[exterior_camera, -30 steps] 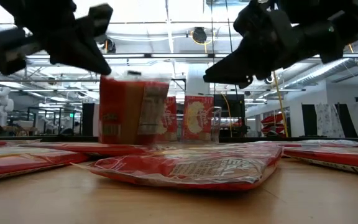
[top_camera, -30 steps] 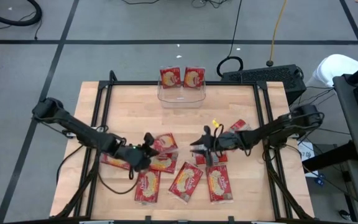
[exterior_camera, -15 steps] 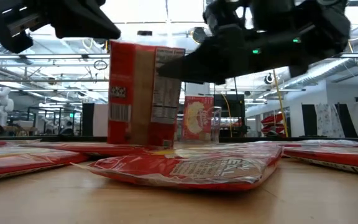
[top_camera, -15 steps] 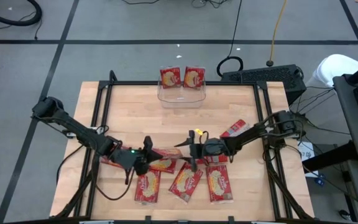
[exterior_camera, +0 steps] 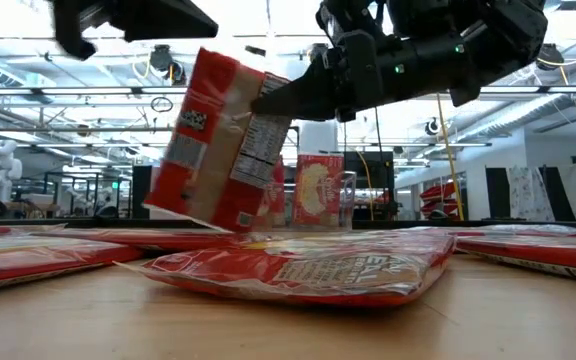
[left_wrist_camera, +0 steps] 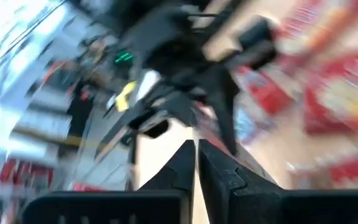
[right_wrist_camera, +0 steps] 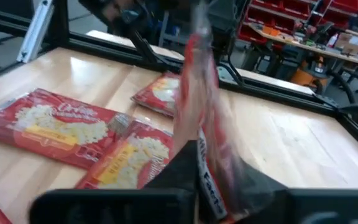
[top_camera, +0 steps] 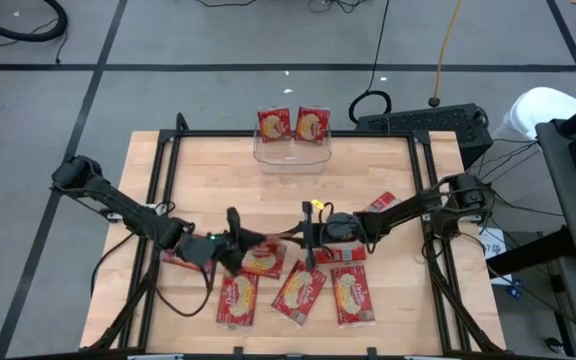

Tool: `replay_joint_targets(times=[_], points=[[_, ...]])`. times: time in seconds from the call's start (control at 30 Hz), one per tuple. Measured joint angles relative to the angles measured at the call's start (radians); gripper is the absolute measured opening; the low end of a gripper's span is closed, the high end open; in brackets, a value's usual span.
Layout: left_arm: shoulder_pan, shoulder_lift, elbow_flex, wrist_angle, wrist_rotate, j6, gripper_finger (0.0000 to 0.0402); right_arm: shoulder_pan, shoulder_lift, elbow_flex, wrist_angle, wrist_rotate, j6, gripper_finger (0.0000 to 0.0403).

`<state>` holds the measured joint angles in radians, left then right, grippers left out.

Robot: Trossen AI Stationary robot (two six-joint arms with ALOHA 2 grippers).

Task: Sort popcorn bags into baskets
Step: Put the red popcorn bag into the transparent bin

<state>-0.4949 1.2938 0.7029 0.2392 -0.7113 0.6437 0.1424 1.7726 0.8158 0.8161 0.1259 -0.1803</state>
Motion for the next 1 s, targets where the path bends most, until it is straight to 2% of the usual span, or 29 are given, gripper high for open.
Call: replay_joint_targets(times=[0.1,0.27,0.33,0.47,0.6,0.7,0.83,1.0], points=[[0.000,-0.002,0.000,0.058,-0.067,-0.034,0.0067,-0.023,-0.060,-0.001,-0.106,0.002,0.002,0.0006],[-0.027,-0.001,0.000,0.133,-0.189,0.068,0.0165,-0.075,-0.203,-0.001,-0.337,-0.006,0.067,0.0007],[-0.035,-0.001,0.000,0.152,-0.213,0.125,0.0204,-0.114,-0.268,-0.001,-0.428,-0.061,0.124,0.0003],[-0.038,-0.001,0.000,0.181,-0.205,0.291,0.0255,-0.227,-0.381,-0.001,-0.516,-0.291,0.290,0.0003],[-0.018,0.019,0.000,0.182,-0.202,0.456,0.0269,-0.338,-0.436,-0.001,-0.487,-0.567,0.448,0.0003],[-0.004,0.037,0.000,0.184,-0.188,0.559,0.0270,-0.392,-0.442,-0.001,-0.445,-0.716,0.540,0.0003],[0.022,0.075,0.000,0.216,-0.175,0.704,0.0271,-0.414,-0.414,-0.001,-0.355,-0.841,0.656,0.0003],[0.046,0.142,0.001,0.401,-0.173,0.991,0.0271,-0.404,-0.349,-0.001,-0.273,-0.947,0.760,0.0003]])
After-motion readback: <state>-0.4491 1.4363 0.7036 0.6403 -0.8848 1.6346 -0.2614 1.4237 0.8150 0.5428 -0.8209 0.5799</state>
